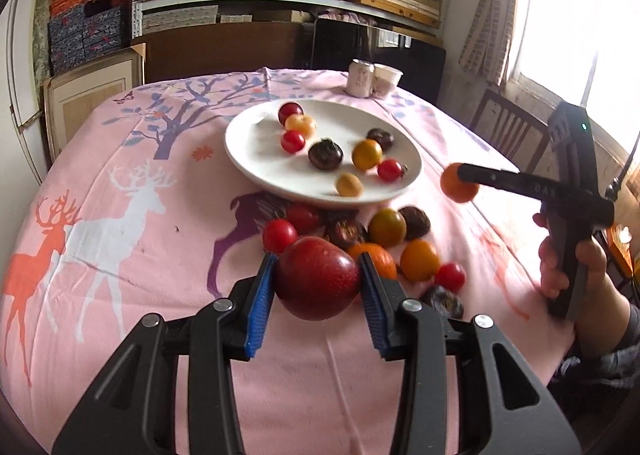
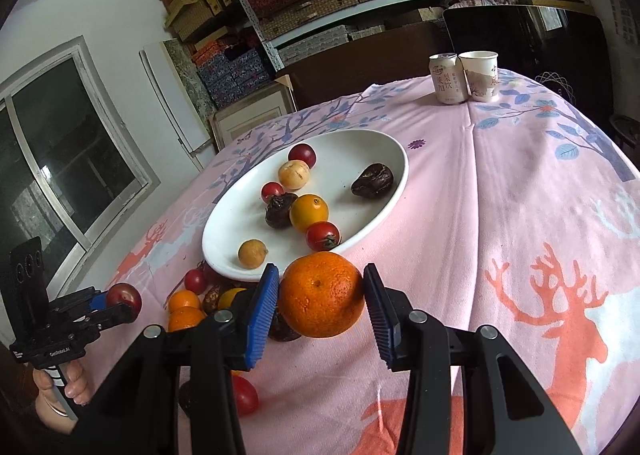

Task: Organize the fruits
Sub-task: 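Lower the red plum and orange onto the white plate and open both tools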

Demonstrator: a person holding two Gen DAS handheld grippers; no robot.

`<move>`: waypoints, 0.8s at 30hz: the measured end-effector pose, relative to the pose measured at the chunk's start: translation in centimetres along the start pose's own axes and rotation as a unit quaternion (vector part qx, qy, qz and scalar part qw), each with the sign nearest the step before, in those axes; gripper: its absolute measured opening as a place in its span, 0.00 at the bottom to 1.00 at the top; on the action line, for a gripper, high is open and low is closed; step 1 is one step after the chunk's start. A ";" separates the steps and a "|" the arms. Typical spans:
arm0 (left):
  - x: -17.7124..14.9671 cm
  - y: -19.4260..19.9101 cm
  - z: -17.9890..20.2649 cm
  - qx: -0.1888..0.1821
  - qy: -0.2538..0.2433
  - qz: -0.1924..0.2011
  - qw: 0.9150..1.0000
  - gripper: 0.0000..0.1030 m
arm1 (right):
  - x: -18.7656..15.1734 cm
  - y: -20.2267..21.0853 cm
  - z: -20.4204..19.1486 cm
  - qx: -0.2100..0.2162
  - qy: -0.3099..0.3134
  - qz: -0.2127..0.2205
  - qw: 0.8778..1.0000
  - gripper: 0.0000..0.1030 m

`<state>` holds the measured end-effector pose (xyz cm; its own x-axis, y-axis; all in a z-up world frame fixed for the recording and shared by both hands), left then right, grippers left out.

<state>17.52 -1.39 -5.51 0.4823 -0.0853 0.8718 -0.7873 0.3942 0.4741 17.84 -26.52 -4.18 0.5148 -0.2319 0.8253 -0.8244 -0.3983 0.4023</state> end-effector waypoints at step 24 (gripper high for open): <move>6.2 -7.4 -1.8 0.010 0.019 0.000 1.000 0.74 | 6.4 -5.4 -4.5 -0.061 0.072 -0.012 0.996 0.58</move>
<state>27.06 -3.21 -3.84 0.4972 -0.0499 0.8662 -0.7944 0.3753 0.4776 24.51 -21.88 0.74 0.5023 -0.0913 0.8599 -0.8395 -0.2898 0.4596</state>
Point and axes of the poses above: each gripper's, at about its wrist camera, not at the fingertips, and y roughly against the way its jaws point, z to its right, x to its top, the point moved 6 cm from there along -y, roughly the way its jaws point, and after that the axes turned 13 degrees about z, right-handed, at the moved point
